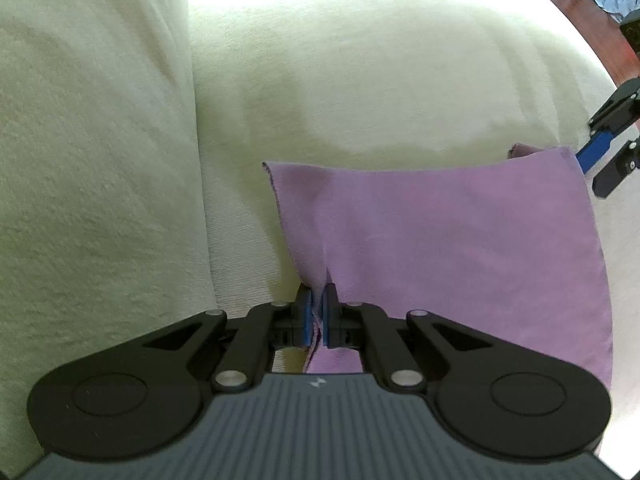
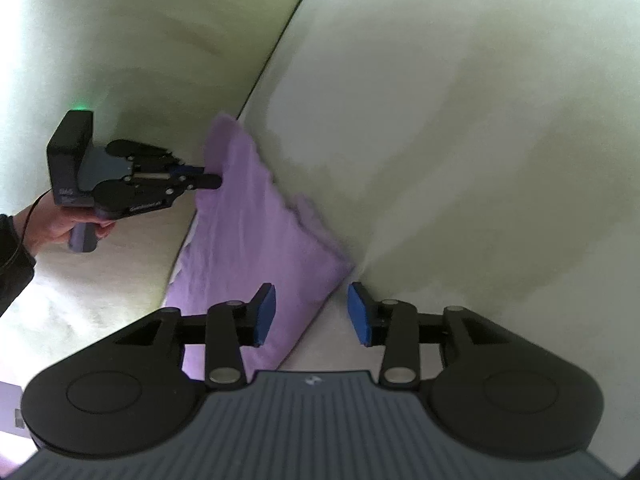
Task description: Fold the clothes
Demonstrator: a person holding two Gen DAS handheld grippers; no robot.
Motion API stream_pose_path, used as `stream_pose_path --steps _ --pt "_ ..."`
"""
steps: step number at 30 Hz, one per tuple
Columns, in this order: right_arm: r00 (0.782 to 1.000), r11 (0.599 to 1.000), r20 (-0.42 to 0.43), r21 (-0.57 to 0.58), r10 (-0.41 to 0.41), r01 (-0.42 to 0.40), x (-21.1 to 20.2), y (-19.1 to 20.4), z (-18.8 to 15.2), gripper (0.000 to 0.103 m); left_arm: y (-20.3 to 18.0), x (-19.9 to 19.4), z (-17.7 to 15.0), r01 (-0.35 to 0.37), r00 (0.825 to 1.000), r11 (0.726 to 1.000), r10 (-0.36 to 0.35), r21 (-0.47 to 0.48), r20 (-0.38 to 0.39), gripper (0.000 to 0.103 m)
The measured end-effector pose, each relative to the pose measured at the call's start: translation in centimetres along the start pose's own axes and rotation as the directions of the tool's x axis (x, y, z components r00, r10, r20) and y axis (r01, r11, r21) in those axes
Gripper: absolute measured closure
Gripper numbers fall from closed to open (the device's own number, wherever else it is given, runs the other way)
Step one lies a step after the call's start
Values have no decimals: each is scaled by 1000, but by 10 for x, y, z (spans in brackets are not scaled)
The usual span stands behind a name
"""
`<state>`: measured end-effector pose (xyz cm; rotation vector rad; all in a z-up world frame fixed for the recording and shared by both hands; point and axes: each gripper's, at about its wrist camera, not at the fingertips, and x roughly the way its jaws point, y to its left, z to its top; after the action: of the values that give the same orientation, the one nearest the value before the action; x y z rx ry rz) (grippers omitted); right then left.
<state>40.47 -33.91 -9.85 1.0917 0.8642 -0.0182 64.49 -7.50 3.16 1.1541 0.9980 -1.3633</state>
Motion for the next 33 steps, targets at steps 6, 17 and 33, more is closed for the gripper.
stream_pose_path --steps 6,17,33 --pt "999 999 2 -6 33 -33 13 7 4 67 0 27 13 -4 1000 1000 4 5 1 102" --pt "1000 999 -19 -28 18 -18 -11 10 23 101 3 41 40 -40 997 998 43 -44 64 102" --pt "921 865 352 -396 -169 310 -187 58 110 101 -6 -75 241 -17 837 994 74 -109 542 102"
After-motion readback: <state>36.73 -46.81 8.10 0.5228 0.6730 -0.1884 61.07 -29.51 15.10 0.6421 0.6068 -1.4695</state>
